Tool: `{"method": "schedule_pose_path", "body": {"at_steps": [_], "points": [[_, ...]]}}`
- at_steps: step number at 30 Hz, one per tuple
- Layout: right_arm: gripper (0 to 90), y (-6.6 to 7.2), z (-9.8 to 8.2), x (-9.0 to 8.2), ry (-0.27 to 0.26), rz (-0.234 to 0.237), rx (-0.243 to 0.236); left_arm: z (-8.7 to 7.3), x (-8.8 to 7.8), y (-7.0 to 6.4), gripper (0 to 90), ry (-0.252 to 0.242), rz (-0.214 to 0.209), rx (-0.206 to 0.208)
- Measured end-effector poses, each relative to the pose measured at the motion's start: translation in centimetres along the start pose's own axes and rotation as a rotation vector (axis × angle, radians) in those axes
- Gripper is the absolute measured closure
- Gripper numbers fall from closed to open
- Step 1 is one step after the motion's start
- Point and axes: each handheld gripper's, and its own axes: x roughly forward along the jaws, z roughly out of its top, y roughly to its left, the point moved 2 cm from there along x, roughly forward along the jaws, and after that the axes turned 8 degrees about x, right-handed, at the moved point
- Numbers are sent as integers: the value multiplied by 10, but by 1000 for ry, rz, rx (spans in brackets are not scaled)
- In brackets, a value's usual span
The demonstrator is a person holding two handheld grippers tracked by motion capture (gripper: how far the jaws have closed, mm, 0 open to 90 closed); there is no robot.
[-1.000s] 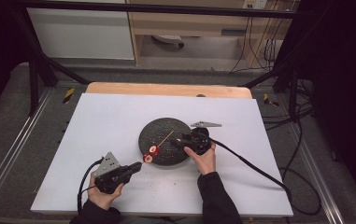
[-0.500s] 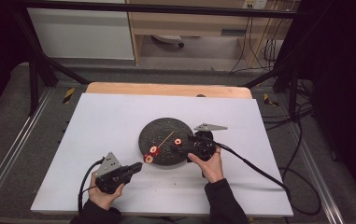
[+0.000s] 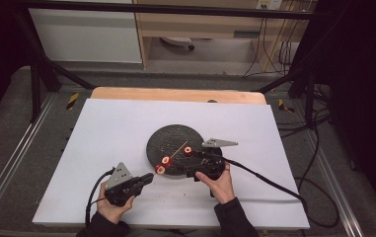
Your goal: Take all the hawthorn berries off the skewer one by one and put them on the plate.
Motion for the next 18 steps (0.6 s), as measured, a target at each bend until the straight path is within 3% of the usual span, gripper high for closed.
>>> {"method": "schedule_pose_path", "body": {"at_steps": [12,18], "points": [[291,5,-5,7,-36,83,47,1,7,-8,881,11,-14,21],[386,4,-8,10,-25,113,64,1,9,-11,881,13,-21,27]]}}
